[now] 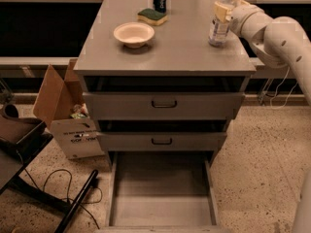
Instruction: Place blue plastic bottle into bottom drawer
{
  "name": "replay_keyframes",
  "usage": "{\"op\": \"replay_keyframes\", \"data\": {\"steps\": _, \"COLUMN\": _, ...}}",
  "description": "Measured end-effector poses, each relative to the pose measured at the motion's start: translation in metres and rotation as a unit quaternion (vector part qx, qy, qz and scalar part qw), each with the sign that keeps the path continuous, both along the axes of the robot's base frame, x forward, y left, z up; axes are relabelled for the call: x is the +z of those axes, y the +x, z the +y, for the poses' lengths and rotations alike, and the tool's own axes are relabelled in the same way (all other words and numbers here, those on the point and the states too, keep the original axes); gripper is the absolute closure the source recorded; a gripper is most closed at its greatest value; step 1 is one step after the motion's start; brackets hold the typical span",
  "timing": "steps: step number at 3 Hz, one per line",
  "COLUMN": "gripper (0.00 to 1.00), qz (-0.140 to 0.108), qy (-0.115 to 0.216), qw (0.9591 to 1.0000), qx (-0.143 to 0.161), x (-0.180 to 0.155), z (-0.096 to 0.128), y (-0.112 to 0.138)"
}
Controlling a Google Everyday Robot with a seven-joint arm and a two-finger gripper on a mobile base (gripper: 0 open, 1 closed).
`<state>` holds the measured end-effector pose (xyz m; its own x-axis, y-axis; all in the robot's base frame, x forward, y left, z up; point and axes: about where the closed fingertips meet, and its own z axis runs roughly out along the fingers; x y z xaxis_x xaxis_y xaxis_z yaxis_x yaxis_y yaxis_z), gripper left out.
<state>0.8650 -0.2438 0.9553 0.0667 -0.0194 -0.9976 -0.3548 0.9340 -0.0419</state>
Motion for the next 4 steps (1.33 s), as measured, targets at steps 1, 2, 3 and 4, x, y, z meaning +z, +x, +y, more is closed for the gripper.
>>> {"op": "replay_keyframes", "data": {"steps": 1, "gripper": 1.00, "qz": -0.013, "qy": 0.012, "qw": 0.9998, "qx": -0.011, "x": 0.000, "z": -0.005, "y": -0.019}}
{"op": "replay_keyframes", "data": {"steps": 2, "gripper": 1.00, "qz": -0.025, "qy": -0.035, "qw": 0.9969, "qx": -0.065, "x": -0.023, "z": -0.040, "y": -0.054}}
{"op": "replay_keyframes", "data": {"steps": 3, "gripper": 1.00, "qz": -0.021, "qy": -0.041, "qw": 0.9964, "qx": -0.070, "x": -0.024, "z": -0.044, "y": -0.055}}
{"op": "replay_keyframes", "data": {"steps": 4, "gripper": 1.00, "qz": -0.021, "qy": -0.041, "qw": 0.9964, "qx": -0.070, "x": -0.024, "z": -0.044, "y": -0.055}}
